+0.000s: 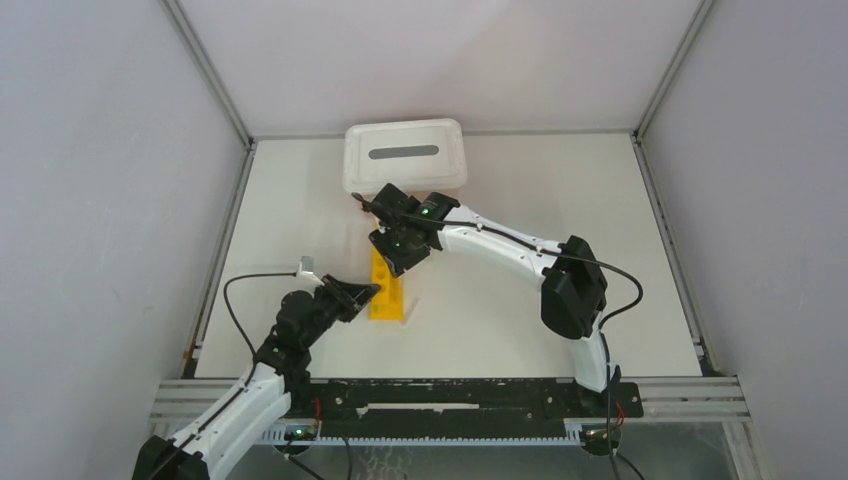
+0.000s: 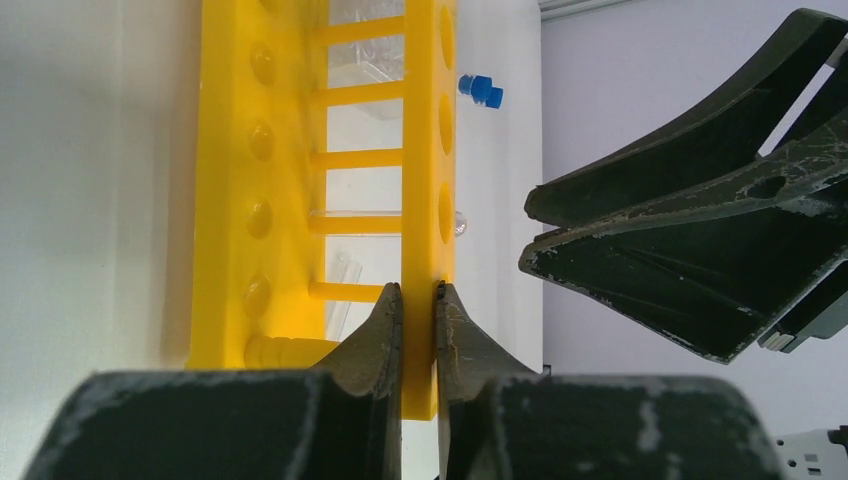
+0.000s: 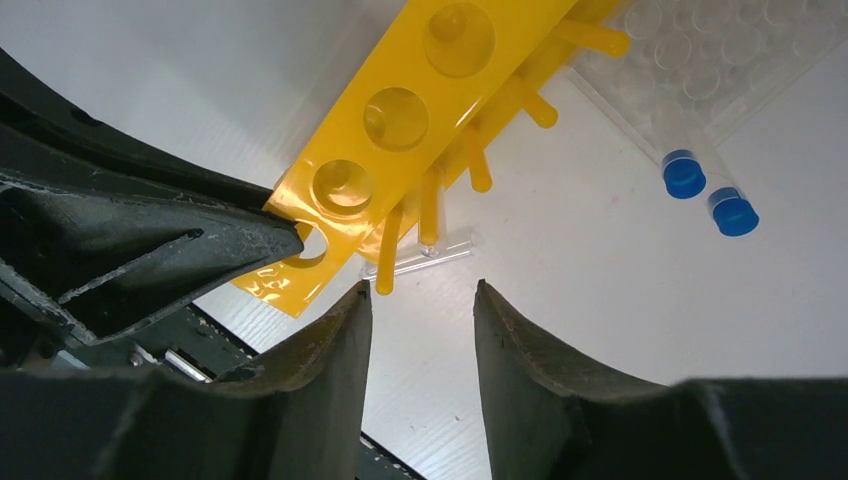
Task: Organize the chemistry lab equipment
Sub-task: Insert the test tube into the slot of the test tube rack, then pick up the test tube at the center of the board.
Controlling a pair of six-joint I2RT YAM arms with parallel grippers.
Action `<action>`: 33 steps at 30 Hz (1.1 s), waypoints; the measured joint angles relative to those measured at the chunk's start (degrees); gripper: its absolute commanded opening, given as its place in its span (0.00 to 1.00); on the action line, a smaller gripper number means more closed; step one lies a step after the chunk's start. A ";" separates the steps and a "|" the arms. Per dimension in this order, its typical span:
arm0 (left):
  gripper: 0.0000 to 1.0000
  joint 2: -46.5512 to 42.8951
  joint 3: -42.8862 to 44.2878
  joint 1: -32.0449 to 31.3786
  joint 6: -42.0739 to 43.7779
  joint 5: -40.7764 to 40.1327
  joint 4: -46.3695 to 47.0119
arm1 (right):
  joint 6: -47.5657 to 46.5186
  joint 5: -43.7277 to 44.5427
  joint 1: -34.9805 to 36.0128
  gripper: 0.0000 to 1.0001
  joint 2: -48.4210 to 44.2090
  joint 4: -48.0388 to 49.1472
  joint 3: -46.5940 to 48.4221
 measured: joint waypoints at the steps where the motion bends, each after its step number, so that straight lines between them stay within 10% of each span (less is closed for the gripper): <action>1: 0.10 0.00 0.00 0.00 0.00 0.02 0.00 | -0.02 0.00 0.02 0.50 0.00 -0.07 0.09; 33: 0.17 -3.21 0.00 -0.22 0.37 -4.39 -5.25 | 12.52 15.91 9.35 0.46 -16.35 22.12 -36.39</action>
